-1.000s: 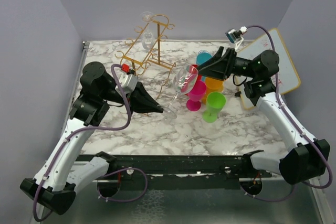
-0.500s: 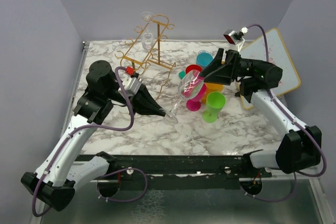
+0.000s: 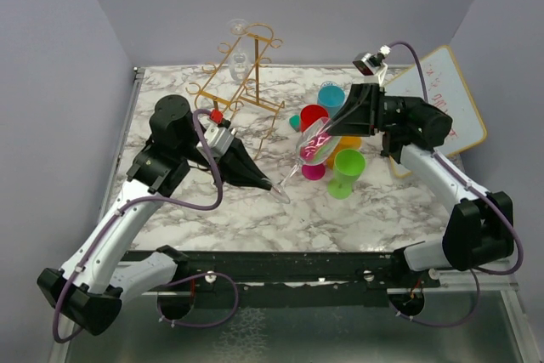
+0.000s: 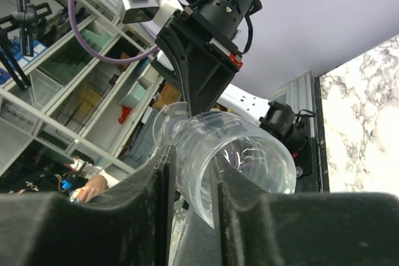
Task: Take the wine glass off the wine glass rack
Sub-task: Place the wine glass at the center of the board.
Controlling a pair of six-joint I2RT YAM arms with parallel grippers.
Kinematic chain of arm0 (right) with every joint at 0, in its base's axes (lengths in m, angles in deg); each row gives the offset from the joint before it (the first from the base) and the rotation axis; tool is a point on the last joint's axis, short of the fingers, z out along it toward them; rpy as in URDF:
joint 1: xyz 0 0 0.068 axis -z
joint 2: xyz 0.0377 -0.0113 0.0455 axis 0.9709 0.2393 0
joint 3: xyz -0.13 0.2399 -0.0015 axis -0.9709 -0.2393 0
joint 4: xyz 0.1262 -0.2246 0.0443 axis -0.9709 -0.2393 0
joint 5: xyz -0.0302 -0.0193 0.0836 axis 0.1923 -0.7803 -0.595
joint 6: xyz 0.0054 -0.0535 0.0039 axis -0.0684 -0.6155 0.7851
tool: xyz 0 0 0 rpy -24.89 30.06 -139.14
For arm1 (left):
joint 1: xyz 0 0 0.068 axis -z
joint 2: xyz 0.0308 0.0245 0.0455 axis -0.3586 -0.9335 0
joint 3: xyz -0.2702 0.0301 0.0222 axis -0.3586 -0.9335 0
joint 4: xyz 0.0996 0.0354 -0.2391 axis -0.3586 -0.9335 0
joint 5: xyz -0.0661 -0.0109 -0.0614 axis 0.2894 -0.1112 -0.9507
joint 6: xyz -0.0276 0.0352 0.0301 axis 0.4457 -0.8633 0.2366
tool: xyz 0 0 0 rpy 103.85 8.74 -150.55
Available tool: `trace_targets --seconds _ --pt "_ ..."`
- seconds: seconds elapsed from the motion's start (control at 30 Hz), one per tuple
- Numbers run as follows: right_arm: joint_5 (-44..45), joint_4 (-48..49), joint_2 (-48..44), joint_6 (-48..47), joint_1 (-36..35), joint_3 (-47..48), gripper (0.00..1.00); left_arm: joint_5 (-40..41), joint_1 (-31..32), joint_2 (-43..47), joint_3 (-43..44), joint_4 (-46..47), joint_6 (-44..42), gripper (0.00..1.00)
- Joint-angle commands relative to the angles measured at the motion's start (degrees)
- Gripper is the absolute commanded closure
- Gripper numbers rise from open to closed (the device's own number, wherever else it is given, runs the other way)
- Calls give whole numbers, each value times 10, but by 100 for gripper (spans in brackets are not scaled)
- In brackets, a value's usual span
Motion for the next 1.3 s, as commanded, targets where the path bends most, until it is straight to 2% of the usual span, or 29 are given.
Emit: trace_targets --seconds 0.0,0.2,0.3,0.37,0.47,0.7,0.77,0.87,1.03,1.17,1.27 --pt "-10 110 2 67 -9 16 73 11 -1 -8 -3 16 -26 100" --pt "-10 71 -5 35 -9 8 98 34 -1 -8 -9 16 -16 100" --pt "-12 36 -13 3 -9 6 100 47 -1 -1 -16 16 -13 98" --pt "-16 15 -20 -13 -9 8 99 56 -1 3 -21 16 -12 86" --pt "-17 -18 -30 -40 -9 8 99 63 -1 5 -24 16 -9 75" --pt "-22 -89 -50 -99 -9 6 99 73 -1 1 -22 17 -6 64" --pt "-28 -114 -57 -124 -9 4 99 95 -1 0 -20 17 6 46" --pt "-43 -200 -72 -200 -12 4 99 110 -1 -13 1 -24 -3 30" --pt "-50 -449 -99 -395 -20 29 99 127 -2 -19 20 -81 -27 21" --pt "-63 -516 -113 -463 -33 37 99 176 -2 -12 34 -94 -50 16" --pt "-59 -613 -120 -542 -41 49 99 187 -1 -22 61 -136 -65 14"
